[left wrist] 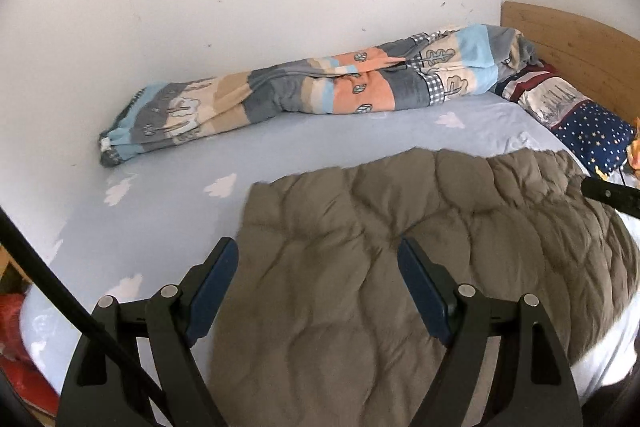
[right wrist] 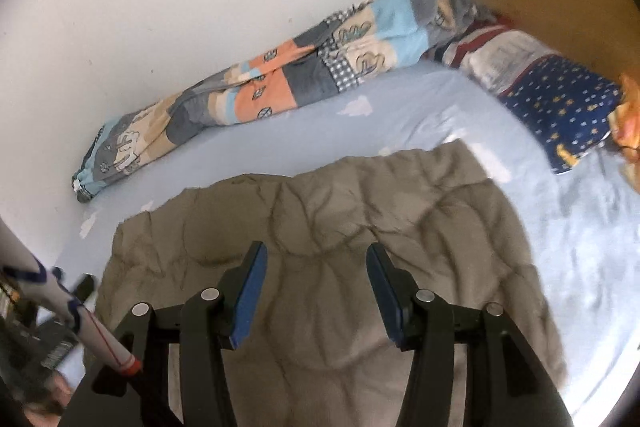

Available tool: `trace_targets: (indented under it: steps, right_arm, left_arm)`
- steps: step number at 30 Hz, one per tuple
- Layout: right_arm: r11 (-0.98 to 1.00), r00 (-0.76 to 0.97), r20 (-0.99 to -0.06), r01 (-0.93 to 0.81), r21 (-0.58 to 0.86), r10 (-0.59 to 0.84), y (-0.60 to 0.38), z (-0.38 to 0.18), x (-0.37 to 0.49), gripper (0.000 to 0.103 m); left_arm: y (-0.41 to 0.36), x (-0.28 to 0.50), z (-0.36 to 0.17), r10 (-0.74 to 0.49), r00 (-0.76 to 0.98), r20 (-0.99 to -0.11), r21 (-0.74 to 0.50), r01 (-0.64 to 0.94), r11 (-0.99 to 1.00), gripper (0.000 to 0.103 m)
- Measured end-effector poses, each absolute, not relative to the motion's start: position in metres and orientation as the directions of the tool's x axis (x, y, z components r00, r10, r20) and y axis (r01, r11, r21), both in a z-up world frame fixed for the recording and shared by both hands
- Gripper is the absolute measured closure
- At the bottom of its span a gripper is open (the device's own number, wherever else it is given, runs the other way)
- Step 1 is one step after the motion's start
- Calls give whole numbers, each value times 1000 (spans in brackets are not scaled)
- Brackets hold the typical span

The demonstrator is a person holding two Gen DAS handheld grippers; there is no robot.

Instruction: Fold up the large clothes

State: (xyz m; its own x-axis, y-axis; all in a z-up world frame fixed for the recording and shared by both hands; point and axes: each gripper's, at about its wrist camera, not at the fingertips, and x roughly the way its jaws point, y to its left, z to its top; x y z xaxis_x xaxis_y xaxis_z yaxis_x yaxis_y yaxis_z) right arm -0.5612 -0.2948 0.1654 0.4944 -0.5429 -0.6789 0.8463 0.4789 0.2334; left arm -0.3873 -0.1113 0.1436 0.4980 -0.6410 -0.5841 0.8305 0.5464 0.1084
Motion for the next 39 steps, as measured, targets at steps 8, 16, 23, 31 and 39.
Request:
trace_targets:
  steps: [8, 16, 23, 31, 39]
  right_arm:
    - [427, 466, -727, 866, 259, -504, -309, 147, -585, 46]
    - [420, 398, -827, 880, 223, -396, -320, 114, -562, 42]
    - [453, 402, -781, 874, 173, -477, -308, 129, -556, 40]
    - [438, 388, -800, 881, 177, -457, -316, 128, -584, 40]
    - [447, 406, -781, 875, 183, -475, -311, 134, -588, 40]
  left_arm:
    - [-110, -334, 94, -525, 391, -756, -26, 784, 621, 19]
    - [-118, -313, 63, -477, 289, -830, -104, 759, 643, 19]
    - [-117, -322, 76, -506, 345, -791, -68, 772, 632, 19]
    - [-120, -315, 71, -481, 325, -814, -70, 768, 637, 19]
    - [-119, -328, 84, -509, 395, -765, -4, 787, 616, 19]
